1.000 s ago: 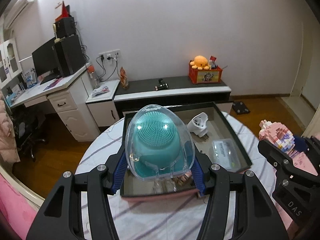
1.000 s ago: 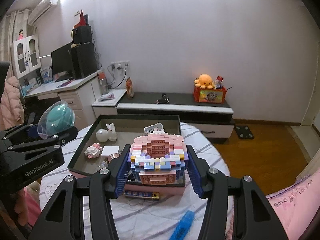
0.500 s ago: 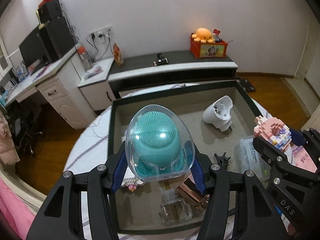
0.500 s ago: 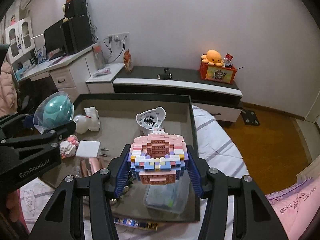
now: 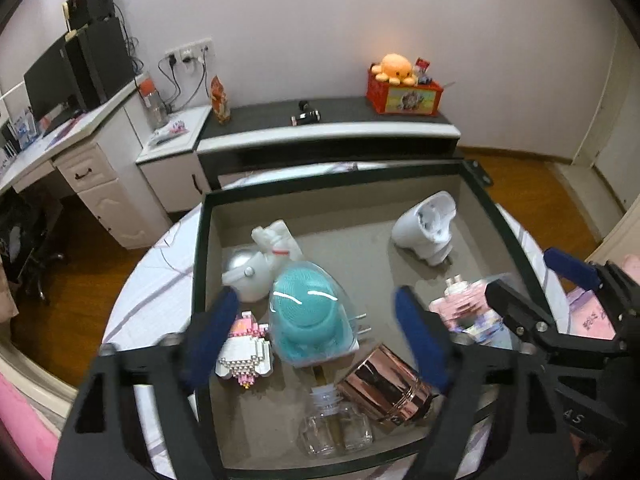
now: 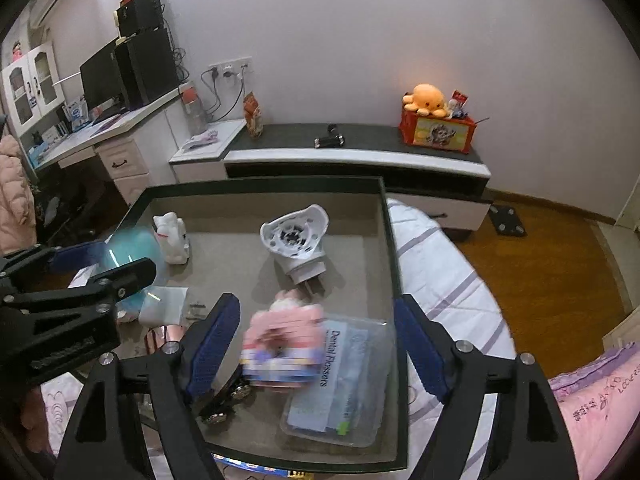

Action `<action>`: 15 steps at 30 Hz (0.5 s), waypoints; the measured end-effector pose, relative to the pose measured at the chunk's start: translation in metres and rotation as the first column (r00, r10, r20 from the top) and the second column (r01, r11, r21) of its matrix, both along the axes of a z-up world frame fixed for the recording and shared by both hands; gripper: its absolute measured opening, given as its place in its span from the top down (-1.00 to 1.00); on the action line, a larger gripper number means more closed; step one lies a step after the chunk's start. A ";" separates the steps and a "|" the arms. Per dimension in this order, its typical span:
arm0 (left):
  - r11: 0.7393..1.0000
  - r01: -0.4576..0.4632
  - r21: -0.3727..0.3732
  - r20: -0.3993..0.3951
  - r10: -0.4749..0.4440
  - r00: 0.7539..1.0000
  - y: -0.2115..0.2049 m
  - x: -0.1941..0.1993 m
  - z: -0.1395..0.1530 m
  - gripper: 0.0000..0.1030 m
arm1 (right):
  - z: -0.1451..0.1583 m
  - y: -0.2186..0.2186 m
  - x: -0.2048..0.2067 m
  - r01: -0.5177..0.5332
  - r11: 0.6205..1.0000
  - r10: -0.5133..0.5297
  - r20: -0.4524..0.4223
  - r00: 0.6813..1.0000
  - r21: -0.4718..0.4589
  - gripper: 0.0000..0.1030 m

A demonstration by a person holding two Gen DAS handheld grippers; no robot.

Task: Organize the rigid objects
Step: 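Release the teal brush case into the tray with the left tool while the right tool releases the block donut, then withdraw both tools from the tray toward the blue highlighter and blue-gold box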

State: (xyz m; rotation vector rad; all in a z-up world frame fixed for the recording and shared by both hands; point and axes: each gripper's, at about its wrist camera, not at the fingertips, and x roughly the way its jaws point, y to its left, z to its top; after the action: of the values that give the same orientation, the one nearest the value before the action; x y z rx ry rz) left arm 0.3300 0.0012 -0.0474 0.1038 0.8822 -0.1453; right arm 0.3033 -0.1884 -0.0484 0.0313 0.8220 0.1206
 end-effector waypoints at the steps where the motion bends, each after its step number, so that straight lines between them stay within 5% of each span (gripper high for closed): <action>1: 1.000 -0.009 0.013 0.014 0.009 1.000 0.000 -0.002 0.002 -0.69 | 0.000 -0.001 0.000 0.000 1.000 0.000 -0.001 1.000 0.004 -0.57; 15: 0.998 -0.007 0.057 0.021 0.006 1.000 -0.004 -0.008 0.002 -0.69 | 0.003 0.003 -0.005 -0.011 1.000 0.011 -0.002 1.000 -0.002 -0.57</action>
State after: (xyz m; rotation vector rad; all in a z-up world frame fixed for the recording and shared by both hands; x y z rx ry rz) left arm 0.3219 -0.0031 -0.0450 0.1553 0.8656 -0.1130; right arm 0.2982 -0.1856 -0.0453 0.0249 0.8241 0.1298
